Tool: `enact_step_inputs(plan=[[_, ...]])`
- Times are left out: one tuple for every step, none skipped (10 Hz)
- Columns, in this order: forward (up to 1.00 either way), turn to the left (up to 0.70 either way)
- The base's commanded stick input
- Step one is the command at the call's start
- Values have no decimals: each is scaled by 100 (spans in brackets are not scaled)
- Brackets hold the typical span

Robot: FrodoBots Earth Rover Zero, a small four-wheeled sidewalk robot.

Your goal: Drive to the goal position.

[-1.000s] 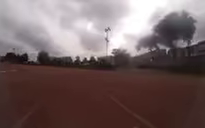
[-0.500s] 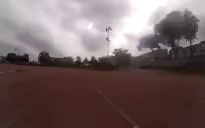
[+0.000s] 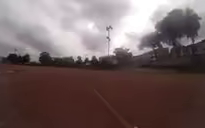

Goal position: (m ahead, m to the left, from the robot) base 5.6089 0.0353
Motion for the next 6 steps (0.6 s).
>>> enact_step_inputs(plan=[[100, 0], [100, 0], [100, 0], [100, 0], [100, 0], [100, 0]])
